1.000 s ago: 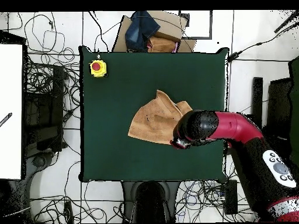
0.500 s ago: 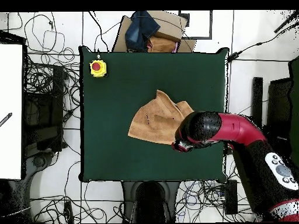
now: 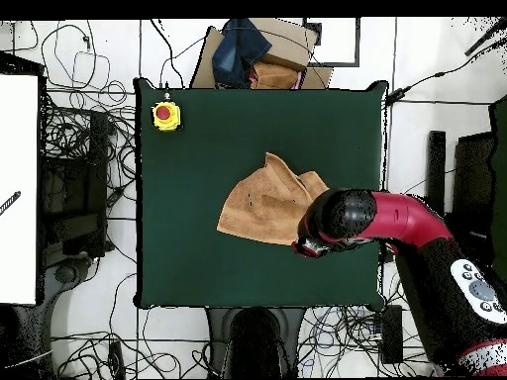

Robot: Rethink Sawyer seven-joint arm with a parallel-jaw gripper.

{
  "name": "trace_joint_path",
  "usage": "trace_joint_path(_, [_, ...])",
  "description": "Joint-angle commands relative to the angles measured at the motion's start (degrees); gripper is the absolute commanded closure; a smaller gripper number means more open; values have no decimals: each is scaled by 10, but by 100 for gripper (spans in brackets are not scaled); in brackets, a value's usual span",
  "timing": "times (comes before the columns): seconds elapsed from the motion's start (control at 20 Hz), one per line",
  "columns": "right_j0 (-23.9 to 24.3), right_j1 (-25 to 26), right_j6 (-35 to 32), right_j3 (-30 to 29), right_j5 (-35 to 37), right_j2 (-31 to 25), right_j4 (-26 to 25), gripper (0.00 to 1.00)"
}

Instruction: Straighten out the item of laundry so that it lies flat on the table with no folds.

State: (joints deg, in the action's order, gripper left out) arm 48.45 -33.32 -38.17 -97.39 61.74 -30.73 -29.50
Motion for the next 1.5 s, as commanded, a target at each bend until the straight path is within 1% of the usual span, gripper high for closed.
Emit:
trace_joint_path(0.05, [-45, 23, -104, 20, 4, 32, 4, 0])
trace_joint_path(0.2, [-68, 30, -108, 60, 30, 27, 16, 0])
trace_joint_path(0.4, [-92, 56, -106, 100, 48, 38, 12, 0])
trace_joint_path(0.6, [-111, 88, -106, 138, 48, 51, 13, 0])
trace_joint_path(0.75, [-118, 101, -100, 163, 48, 51, 20, 0])
trace_joint_path(1.3, [-137, 97, -64, 232, 116, 48, 44, 0])
trace_joint_path(1.5, [-147, 96, -55, 255, 164, 47, 44, 0])
